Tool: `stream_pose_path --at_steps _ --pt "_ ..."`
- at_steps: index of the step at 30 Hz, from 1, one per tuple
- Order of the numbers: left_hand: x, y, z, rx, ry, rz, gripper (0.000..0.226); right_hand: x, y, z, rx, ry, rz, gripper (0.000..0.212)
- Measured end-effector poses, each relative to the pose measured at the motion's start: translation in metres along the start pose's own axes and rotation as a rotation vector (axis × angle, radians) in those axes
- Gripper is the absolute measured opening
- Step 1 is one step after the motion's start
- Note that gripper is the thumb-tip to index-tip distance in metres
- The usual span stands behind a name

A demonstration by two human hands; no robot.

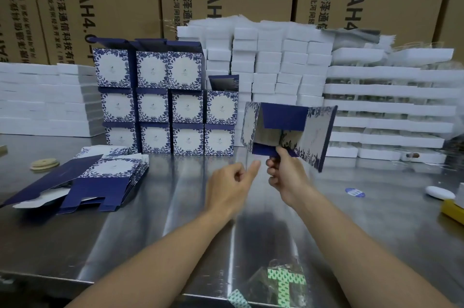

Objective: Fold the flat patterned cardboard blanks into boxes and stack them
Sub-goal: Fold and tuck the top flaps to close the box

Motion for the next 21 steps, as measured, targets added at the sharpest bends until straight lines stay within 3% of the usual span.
stream_pose_path --at_steps 3,7,11,14,18,21 --pt "-0.011 0.001 -0.017 0.058 -0.328 -0.002 0.064 -0.015 -0.011 -0.001 0.102 0.007 0.032 0.038" --pt "-0.022 0.017 -0.017 0.424 -0.764 -0.154 0.051 -0.032 -0.022 -0.006 0.196 -0.038 0.032 0.032" --pt "-0.025 0.024 -0.008 0.502 -0.813 -0.158 0.041 -0.04 -0.027 -0.013 0.143 -0.084 0.071 0.042" --pt "-0.023 0.023 -0.003 0.519 -0.804 -0.094 0.057 -0.046 -0.033 -0.022 0.092 -0.138 0.134 0.048" --pt "-0.02 0.022 -0.003 0.508 -0.797 -0.074 0.055 -0.048 -0.039 -0.021 0.16 -0.064 0.127 0.044" --pt "-0.024 0.02 -0.008 0.462 -0.78 -0.028 0.054 -0.046 -0.037 -0.019 0.187 -0.001 0.105 0.053"
Point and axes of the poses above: each hand's wrist, its own y-axis towards the middle knuckle, its own x-axis out of the back of the hand, z = x × y, the point moved 3 cm from there along y, towards the middle knuckle, and after that the axes turned 4 degrees about -x, right-handed, at the moved point
